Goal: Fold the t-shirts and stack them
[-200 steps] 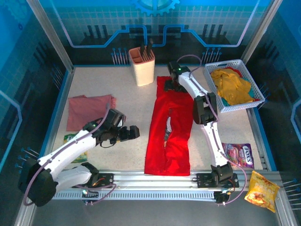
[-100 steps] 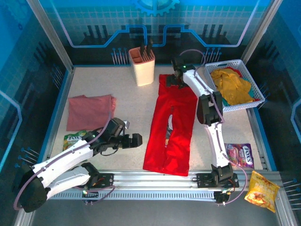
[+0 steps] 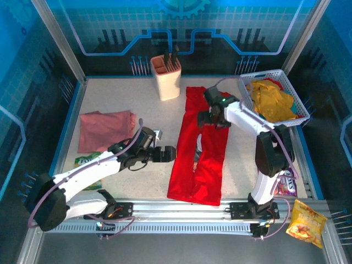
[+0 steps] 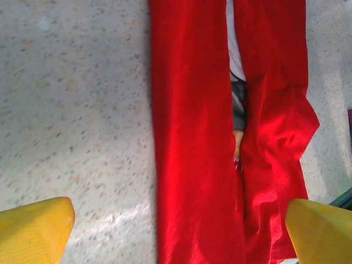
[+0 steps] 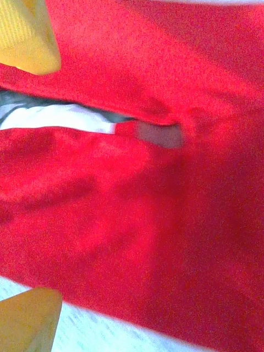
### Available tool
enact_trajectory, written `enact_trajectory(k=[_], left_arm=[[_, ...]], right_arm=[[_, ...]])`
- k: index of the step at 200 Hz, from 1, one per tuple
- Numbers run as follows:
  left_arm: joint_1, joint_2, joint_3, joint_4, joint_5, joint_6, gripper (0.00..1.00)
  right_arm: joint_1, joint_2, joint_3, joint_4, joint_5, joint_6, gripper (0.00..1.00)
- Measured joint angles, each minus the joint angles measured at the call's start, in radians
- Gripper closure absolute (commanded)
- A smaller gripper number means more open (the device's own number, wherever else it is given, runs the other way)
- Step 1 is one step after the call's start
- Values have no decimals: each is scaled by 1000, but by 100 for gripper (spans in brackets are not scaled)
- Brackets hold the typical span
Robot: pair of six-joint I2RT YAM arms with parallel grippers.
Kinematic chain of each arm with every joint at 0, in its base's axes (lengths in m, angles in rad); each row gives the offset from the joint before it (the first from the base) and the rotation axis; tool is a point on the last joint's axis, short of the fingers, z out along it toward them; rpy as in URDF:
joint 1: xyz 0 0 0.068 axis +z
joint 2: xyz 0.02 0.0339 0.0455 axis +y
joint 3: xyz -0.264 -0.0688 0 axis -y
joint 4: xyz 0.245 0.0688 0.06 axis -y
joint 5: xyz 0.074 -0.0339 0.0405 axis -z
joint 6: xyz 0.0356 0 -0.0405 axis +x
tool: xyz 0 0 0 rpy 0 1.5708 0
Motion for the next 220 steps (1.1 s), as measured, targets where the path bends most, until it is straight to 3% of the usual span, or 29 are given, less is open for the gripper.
enact_trajectory(k=[21, 51, 142, 167, 188, 220], left_arm=[[3, 60, 66, -16, 4, 33, 1], [6, 112, 161, -35, 4, 79, 1], [8, 129, 133, -41, 3, 84, 1], [25, 150, 131, -46, 7, 81, 8], [93, 158, 105, -44, 52, 75, 18], [176, 208, 75, -59, 132, 84, 29]], right_arm=[[45, 0, -113, 19, -19, 48, 0], [25, 30, -177, 41, -37, 80, 0], [-89, 264, 141, 44, -55, 2, 0], [-105, 283, 172, 42, -53, -16, 0], [-104, 261, 143, 57, -58, -20, 0], [-100, 97, -15, 78, -121, -19, 0]])
